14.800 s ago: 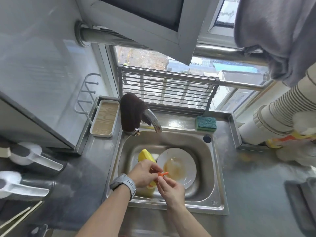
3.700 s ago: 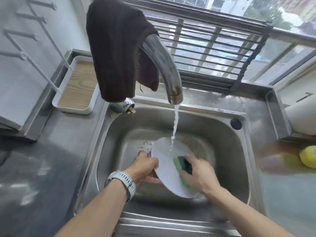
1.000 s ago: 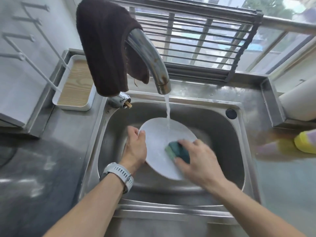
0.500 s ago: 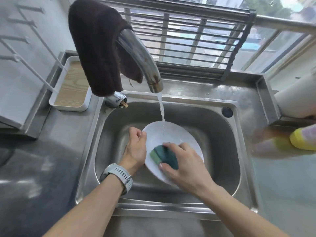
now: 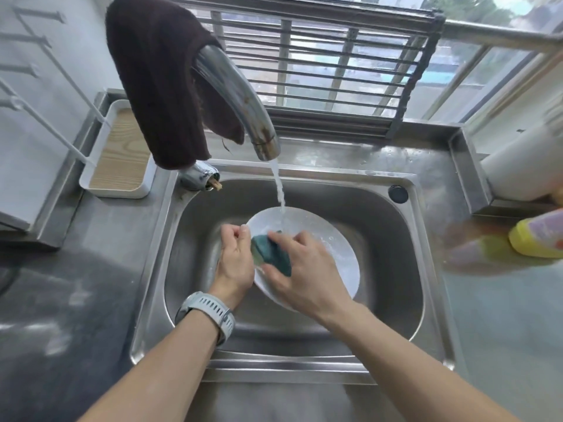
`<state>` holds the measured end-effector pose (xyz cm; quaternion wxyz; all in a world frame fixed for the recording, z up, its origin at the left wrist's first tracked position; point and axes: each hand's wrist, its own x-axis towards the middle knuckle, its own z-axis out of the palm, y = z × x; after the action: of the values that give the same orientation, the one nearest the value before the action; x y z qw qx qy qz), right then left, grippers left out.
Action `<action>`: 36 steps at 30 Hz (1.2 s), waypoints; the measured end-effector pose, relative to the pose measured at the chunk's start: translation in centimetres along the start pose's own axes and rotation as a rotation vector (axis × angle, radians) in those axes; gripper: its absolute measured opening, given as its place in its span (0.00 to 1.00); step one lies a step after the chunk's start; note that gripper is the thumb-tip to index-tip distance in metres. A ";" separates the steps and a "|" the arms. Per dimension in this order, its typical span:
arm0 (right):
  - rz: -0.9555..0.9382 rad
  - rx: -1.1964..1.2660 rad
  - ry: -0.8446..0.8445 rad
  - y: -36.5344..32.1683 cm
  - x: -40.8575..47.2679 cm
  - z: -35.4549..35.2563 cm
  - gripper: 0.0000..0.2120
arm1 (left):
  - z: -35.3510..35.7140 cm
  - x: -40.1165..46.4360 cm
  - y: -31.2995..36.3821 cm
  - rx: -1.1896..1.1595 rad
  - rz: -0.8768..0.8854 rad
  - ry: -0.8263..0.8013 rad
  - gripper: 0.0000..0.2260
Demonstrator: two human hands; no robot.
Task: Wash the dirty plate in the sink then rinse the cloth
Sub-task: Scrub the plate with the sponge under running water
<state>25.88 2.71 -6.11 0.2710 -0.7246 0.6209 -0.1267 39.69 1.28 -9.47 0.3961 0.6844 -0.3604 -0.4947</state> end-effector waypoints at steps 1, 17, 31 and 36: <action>-0.023 -0.005 -0.027 0.1 -1.3 -0.4 0.27 | -0.2 0.0 -0.2 -0.002 0.004 0.018 0.11; 0.186 0.005 0.079 4.3 4.5 0.4 0.27 | 1.3 -0.6 0.6 0.124 0.072 -0.034 0.10; 0.168 -0.182 0.023 9.6 -2.8 -3.5 0.26 | 0.4 -0.6 0.5 0.118 0.039 -0.068 0.11; 0.257 0.027 0.136 7.2 4.1 -1.1 0.29 | 2.0 -1.3 0.3 0.109 0.079 -0.103 0.12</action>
<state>20.15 -2.11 -9.84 0.2519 -0.6253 0.7236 -0.1480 37.41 1.95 -9.04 0.3585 0.6637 -0.4334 -0.4931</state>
